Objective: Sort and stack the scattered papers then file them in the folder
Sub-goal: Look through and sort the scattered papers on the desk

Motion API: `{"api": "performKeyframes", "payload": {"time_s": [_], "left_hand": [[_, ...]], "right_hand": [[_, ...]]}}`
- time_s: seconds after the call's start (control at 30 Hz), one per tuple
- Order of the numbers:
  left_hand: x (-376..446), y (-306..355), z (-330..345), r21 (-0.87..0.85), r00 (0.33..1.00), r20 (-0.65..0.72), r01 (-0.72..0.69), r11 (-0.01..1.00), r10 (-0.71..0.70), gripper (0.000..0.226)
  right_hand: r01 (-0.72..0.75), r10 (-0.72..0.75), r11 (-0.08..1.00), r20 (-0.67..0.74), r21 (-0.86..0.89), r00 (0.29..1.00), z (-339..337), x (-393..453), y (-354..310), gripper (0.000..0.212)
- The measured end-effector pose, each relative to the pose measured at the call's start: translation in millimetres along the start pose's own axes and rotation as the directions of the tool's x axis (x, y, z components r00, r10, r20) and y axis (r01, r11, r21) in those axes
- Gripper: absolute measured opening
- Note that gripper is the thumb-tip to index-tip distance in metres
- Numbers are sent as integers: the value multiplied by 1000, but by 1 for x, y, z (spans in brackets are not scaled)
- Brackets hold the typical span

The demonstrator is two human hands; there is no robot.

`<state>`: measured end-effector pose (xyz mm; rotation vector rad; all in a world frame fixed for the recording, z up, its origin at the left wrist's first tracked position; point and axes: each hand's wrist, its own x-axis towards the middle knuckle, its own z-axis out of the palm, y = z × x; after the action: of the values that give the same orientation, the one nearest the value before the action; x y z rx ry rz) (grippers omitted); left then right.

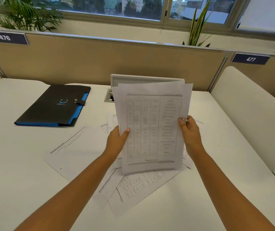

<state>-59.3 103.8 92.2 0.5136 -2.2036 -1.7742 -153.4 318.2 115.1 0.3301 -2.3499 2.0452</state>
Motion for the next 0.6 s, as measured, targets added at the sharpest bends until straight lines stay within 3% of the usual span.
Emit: {"api": "performKeyframes", "payload": {"time_s": [0.1, 0.27, 0.43, 0.6], "left_hand": [[-1, 22, 2, -71, 988, -111, -115, 991, 107, 25], [-1, 30, -4, -101, 959, -152, -255, 962, 239, 12], [-5, 2, -1, -52, 979, -117, -172, 984, 165, 24], [-13, -20, 1, -23, 989, -124, -81, 996, 78, 21]], "right_hand": [[97, -98, 990, 7, 101, 995, 7, -3, -21, 18], [162, -168, 972, 25, 168, 985, 11, -7, -34, 12], [25, -27, 999, 76, 29, 997, 18, -20, -8, 44], [-86, 94, 992, 81, -90, 992, 28, -22, 18, 48]]}}
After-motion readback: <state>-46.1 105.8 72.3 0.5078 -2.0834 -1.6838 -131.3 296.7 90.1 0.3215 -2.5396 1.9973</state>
